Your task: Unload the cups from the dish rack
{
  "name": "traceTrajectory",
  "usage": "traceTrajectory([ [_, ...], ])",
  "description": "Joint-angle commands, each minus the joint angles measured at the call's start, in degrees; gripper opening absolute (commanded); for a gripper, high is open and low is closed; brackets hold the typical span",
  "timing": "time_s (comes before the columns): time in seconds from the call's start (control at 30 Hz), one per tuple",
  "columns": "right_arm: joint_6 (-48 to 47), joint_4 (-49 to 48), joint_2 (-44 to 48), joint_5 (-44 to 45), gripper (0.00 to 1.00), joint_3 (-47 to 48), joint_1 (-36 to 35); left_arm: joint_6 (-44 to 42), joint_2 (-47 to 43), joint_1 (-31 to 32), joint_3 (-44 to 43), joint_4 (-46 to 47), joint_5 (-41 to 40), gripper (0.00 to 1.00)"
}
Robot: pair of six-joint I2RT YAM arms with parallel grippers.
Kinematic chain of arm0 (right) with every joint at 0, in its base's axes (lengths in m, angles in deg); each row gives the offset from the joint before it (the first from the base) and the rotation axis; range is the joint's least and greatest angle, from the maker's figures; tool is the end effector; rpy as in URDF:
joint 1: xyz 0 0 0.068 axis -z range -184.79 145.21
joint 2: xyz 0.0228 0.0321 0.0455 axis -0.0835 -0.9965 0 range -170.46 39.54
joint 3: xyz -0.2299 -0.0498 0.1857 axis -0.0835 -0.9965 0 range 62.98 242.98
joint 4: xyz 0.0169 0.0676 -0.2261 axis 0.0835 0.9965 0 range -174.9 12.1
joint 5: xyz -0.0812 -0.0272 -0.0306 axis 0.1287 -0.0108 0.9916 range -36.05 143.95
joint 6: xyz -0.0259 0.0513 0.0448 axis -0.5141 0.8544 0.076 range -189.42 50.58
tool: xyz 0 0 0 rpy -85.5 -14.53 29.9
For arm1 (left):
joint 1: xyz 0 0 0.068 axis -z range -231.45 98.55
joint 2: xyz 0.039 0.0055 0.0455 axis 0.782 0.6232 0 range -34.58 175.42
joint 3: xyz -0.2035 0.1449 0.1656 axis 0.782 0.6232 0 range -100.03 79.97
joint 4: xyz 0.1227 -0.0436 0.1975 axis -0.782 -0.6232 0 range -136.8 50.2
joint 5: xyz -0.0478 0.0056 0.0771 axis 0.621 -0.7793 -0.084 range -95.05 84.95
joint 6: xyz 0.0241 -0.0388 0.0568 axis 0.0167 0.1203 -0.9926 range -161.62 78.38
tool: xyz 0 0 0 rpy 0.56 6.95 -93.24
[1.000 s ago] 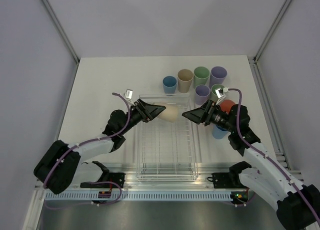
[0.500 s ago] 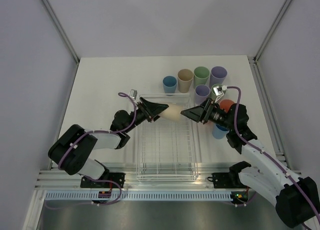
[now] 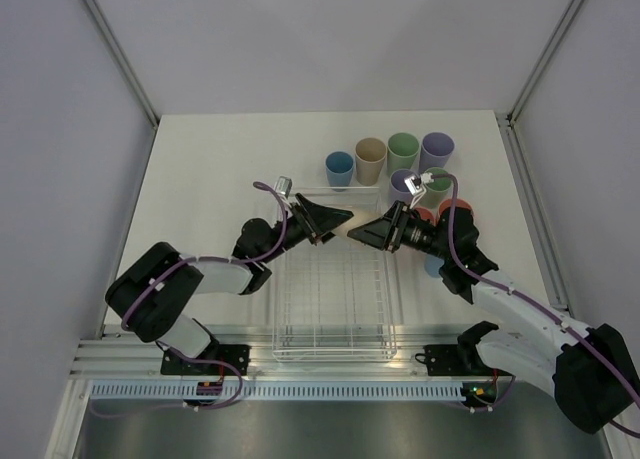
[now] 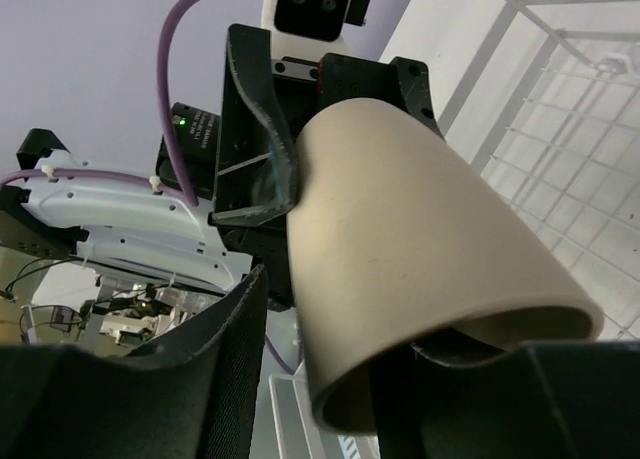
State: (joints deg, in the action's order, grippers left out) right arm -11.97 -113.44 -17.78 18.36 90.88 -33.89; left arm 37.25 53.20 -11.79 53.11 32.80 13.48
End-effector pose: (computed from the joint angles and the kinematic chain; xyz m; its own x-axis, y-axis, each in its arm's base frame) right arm 0.1623 0.1307 0.3021 -0.7691 0.3564 -0.5305 -0.4751 0.2363 0.8476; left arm 0.2156 -0.2037 0.2701 -0.7987 -0.5463 -0.2522 0.3159 -0.0240 -0.9485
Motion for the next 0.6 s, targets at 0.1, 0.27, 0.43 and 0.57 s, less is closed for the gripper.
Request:
traceTrajectory([
  [0.1, -1.90, -3.55, -0.25, 2.46, 0.34, 2.07, -0.60, 2.34, 1.41, 2.61, -3.65, 12.04, 0.02, 0.12],
  [0.27, -4.09, -0.39, 1.59, 3.95, 0.15, 2.42, -0.60, 3.31, 2.56, 2.36, -1.45, 15.73, -1.21, 0.74],
  [0.43, -7.26, 6.81, 5.54, 6.50, 0.04, 3.65, -0.60, 0.33, -2.25, 0.25, 1.53, 10.30, -3.23, 1.00],
  [0.57, -11.56, 14.10, 8.45, 9.66, 0.01, 5.58, -0.61, -6.34, -10.15, -3.00, 2.77, -2.07, -4.55, 1.00],
])
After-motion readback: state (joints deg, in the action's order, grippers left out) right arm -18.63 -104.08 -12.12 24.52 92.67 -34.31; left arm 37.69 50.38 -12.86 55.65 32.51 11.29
